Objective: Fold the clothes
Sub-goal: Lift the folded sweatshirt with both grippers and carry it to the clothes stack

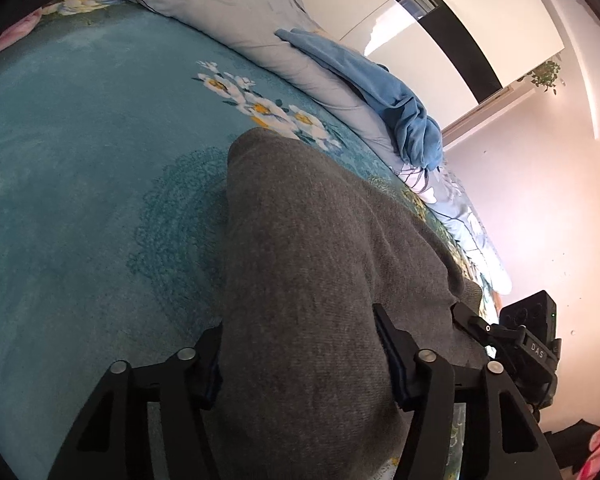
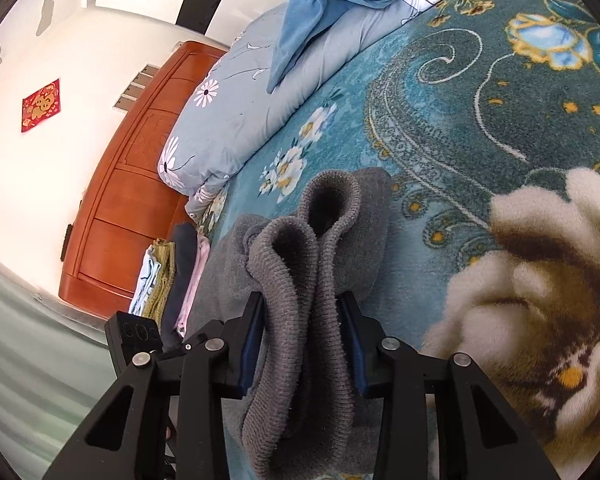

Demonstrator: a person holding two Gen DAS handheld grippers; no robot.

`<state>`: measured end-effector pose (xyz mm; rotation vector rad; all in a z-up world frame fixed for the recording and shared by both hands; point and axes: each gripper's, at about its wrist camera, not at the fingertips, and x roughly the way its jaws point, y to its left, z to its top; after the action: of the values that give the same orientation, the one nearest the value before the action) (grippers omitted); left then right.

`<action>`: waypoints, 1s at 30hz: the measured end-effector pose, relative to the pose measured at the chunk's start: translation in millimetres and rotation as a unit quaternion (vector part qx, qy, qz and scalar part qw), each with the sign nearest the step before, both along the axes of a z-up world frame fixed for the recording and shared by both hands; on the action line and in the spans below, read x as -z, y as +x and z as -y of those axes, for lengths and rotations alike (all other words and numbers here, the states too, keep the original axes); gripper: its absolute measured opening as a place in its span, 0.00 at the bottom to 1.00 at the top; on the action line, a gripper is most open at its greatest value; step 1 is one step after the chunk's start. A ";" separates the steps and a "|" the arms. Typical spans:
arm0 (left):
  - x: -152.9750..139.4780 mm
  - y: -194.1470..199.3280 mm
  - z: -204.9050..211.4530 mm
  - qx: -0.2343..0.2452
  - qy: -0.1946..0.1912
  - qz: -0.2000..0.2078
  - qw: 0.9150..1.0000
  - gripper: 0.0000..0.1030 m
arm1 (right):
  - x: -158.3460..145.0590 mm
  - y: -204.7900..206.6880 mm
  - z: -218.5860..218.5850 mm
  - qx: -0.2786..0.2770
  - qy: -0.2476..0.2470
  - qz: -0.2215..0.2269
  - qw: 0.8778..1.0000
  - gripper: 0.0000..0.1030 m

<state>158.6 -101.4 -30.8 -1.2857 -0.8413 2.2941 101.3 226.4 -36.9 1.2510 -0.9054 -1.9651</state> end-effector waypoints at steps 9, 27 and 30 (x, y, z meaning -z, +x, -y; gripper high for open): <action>-19.1 31.4 5.9 -0.012 0.030 -0.022 0.999 0.51 | -38.2 12.6 17.0 -0.025 0.011 -0.032 0.999 0.36; -168.0 80.1 205.0 -0.144 0.000 -0.156 0.977 0.51 | -193.8 -39.1 271.5 -0.240 -0.029 -0.155 0.958 0.35; -196.7 83.2 255.9 -0.179 -0.025 -0.167 0.969 0.51 | -216.0 -51.8 337.4 -0.284 -0.036 -0.165 0.944 0.35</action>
<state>241.7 -357.3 165.9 -0.7732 -0.9597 2.7242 49.5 -111.0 179.1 0.9612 -0.3825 -1.5881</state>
